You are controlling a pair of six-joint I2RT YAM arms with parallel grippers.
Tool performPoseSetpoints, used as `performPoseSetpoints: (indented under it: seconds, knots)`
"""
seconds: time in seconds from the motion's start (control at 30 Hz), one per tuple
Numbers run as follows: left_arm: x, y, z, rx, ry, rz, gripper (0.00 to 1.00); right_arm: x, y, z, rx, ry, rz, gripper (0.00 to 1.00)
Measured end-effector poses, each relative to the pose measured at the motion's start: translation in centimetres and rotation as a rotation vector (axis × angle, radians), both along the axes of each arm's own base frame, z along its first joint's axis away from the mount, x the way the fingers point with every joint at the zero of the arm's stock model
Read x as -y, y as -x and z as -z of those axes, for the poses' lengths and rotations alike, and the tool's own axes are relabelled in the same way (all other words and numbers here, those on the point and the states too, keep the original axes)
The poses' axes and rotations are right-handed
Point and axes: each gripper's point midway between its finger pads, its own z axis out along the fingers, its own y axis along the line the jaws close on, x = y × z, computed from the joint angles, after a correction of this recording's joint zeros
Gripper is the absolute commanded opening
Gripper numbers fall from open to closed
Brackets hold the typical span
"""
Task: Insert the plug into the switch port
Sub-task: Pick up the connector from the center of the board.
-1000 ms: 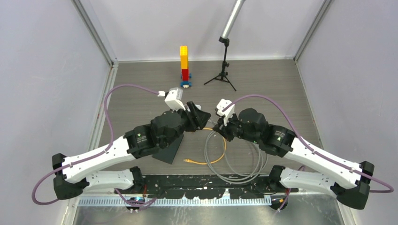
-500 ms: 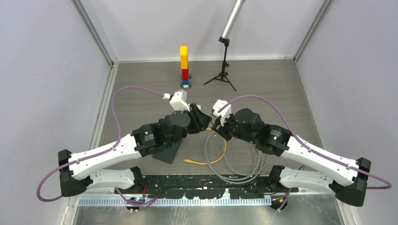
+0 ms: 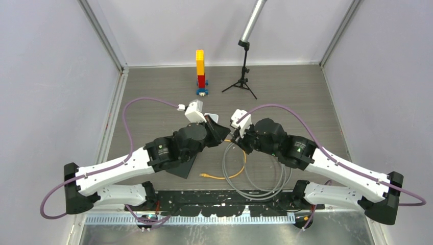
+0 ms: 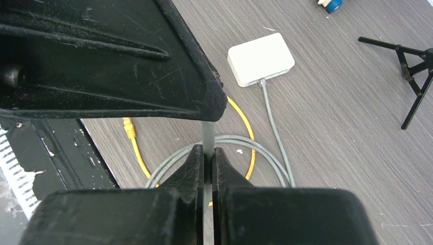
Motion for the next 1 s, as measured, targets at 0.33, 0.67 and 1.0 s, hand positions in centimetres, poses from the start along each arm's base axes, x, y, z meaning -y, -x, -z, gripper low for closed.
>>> performPoseSetpoints:
  seconds: [0.33,0.67,1.0]
  knots:
    - [-0.3,0.1,0.5,0.025,-0.057,0.022,0.0,-0.5,0.7,-0.1,0.009,-0.095,-0.028,0.53]
    - [-0.6,1.5,0.0,0.069,-0.05,0.116,0.0,-0.7,3.9,-4.2,0.078,-0.347,-0.175,0.54]
    - [-0.6,2.4,-1.0,0.081,-0.012,0.168,0.0,-1.8,4.5,-3.5,0.051,-0.398,-0.217,0.4]
